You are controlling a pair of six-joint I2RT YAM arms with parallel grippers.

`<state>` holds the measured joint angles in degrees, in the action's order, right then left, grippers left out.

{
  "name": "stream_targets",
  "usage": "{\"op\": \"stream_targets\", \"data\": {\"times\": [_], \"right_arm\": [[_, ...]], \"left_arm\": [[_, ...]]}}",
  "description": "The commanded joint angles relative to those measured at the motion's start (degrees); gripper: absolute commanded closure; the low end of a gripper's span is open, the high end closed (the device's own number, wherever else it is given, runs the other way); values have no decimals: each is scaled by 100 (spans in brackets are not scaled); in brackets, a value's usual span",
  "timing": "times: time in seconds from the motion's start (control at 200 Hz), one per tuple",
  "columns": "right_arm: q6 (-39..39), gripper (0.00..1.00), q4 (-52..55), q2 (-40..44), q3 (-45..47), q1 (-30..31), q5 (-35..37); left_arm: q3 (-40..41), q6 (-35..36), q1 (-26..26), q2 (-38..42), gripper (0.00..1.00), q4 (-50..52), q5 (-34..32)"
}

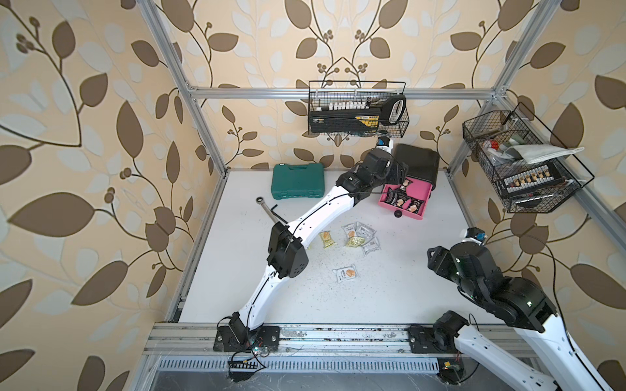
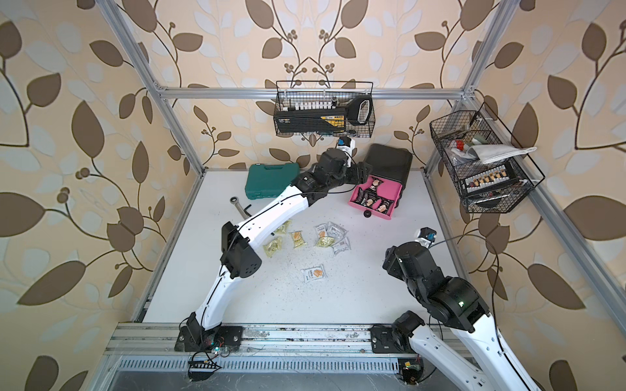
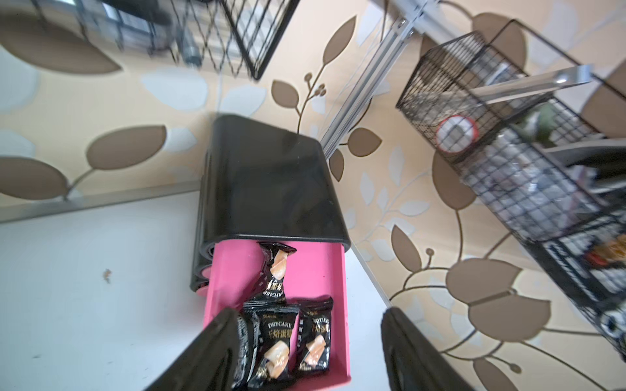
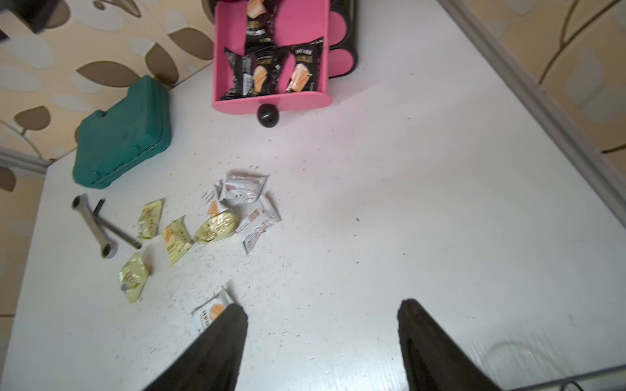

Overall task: Place the cookies into the drawer by color
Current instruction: Place the cookie in the drawer.

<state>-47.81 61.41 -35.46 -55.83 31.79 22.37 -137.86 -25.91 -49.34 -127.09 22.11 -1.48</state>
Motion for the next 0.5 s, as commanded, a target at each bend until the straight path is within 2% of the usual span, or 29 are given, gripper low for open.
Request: {"op": "stream_targets", "data": {"times": [0.0, 0.09, 0.13, 0.22, 0.33, 0.41, 0.495], "right_arm": [[726, 27, -1367, -217, -17, -6, -1084], [718, 26, -2062, -502, 46, -14, -1373], [623, 19, -2318, -667, 62, -36, -1441], [430, 18, -3029, -1069, 172, -343, -1892], [-161, 18, -4147, -1607, 553, -1456, -3265], [-1153, 19, -5588, -1990, 1194, -2342, -4430], [-2035, 26, -7345, -2426, 1961, -2843, -4925]], "left_arm": [[480, 1414, -5, 1197, 28, 728, 44], [1134, 2200, 4, 1893, 27, 1051, 145], [1433, 2488, 12, 2187, 26, 1153, 131], [2228, 2857, 21, 2783, 25, 1251, -128], [3315, 3042, 112, 3500, 22, 996, -270], [3993, 3080, 224, 3872, 20, 818, -178], [4587, 3131, 352, 4115, 17, 646, -97]]}}
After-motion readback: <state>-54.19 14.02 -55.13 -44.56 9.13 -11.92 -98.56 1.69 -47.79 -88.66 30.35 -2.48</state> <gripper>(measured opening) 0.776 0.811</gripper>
